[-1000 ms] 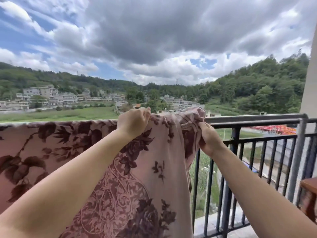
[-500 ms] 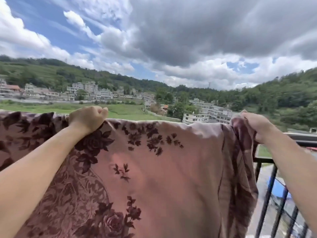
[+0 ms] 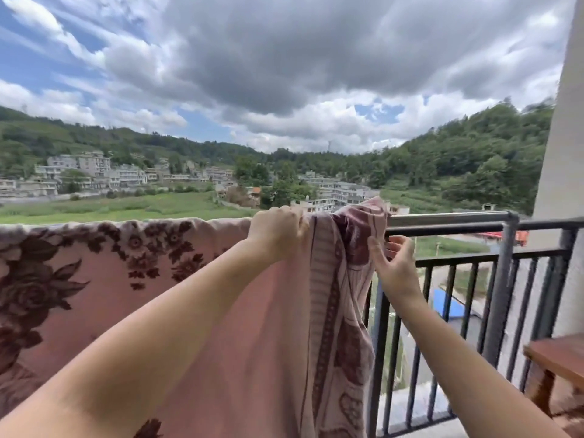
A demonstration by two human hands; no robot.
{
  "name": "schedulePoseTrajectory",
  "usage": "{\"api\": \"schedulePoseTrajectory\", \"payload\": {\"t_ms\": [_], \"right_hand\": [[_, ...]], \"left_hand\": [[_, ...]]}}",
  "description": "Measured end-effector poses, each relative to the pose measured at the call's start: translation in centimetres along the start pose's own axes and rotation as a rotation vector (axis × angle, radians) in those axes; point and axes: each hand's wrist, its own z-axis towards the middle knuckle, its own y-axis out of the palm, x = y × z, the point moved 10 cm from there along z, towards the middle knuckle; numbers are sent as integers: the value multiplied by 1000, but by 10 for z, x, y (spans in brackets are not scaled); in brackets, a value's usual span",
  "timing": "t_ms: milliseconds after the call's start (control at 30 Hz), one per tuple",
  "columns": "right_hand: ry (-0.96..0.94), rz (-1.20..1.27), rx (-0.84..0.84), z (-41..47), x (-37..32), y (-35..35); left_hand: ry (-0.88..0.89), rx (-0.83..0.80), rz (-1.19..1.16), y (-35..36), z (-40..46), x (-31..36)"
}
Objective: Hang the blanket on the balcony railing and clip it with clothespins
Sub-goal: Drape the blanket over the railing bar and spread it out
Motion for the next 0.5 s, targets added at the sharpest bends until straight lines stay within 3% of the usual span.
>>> {"api": "schedulePoseTrajectory", "payload": {"t_ms": [67, 133, 267, 433, 500], "right_hand": [[-397, -199, 151, -26, -41, -4], [-618, -285, 90, -32, -57, 12], [-277, -452, -342, 19, 5, 49], [-238, -134, -610, 51, 22, 49], [-169, 17, -630, 54, 28, 50]], "left_hand": [[-39, 39, 52, 6, 6, 0], [-102, 68, 71, 10, 11, -1], [-247, 104, 103, 8, 15, -6], [-339, 72, 141, 8, 10, -8], [-368, 55, 125, 8, 9, -8]]}}
